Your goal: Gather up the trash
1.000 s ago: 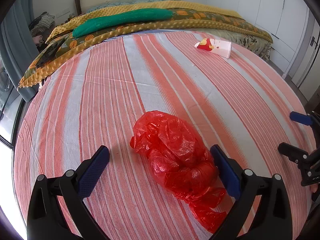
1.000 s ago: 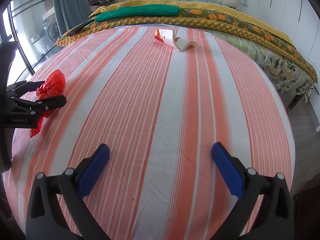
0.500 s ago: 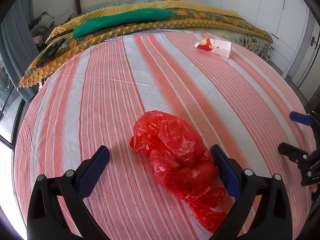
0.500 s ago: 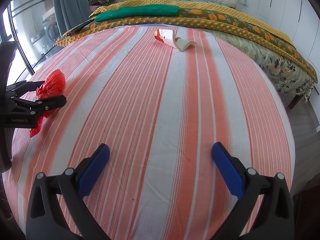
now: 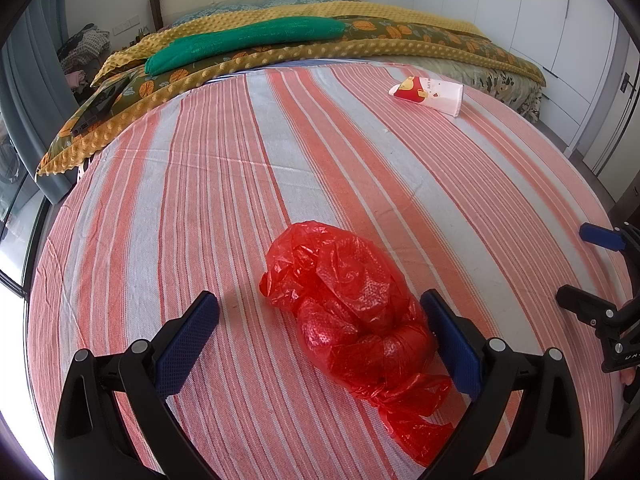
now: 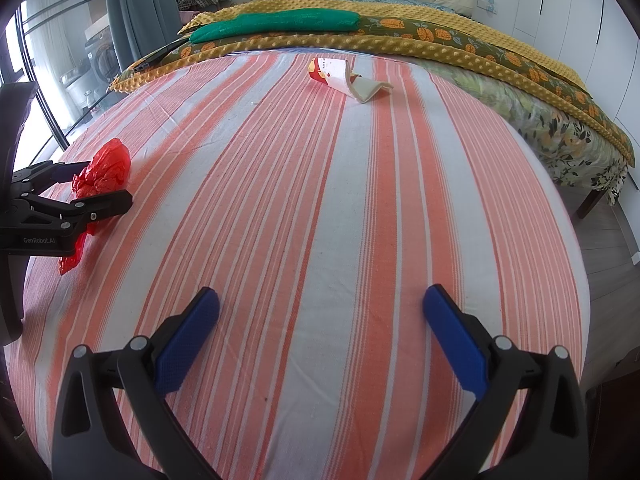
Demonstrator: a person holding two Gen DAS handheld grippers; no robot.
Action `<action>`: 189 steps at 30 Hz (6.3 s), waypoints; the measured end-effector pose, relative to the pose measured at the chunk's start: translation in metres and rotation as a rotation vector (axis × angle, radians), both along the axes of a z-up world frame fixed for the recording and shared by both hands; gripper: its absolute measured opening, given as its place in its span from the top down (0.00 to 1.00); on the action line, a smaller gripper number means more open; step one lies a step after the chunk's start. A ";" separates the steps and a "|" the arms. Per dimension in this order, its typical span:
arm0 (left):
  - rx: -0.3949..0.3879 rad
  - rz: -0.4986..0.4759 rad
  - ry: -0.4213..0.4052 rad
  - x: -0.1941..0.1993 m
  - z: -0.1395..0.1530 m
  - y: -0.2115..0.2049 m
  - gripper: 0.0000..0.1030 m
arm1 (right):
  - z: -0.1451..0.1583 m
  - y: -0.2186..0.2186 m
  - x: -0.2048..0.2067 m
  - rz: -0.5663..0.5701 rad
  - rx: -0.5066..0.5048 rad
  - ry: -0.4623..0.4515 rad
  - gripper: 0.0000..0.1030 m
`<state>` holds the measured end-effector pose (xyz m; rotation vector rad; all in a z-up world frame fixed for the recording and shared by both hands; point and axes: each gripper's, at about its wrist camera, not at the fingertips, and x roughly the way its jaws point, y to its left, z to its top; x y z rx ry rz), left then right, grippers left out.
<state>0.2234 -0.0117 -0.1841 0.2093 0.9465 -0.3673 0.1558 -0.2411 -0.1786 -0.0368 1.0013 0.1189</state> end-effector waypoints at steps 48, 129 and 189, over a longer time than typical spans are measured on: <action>0.000 0.000 0.000 0.000 0.000 0.000 0.04 | 0.008 -0.154 0.041 -0.443 0.821 0.184 0.46; -0.100 -0.059 0.023 -0.012 0.026 -0.014 0.60 | 0.042 -0.047 0.048 0.041 0.092 0.145 0.70; -0.177 -0.566 -0.247 -0.285 0.095 -0.403 0.05 | 0.107 -0.321 -0.325 -0.892 0.133 -0.191 0.04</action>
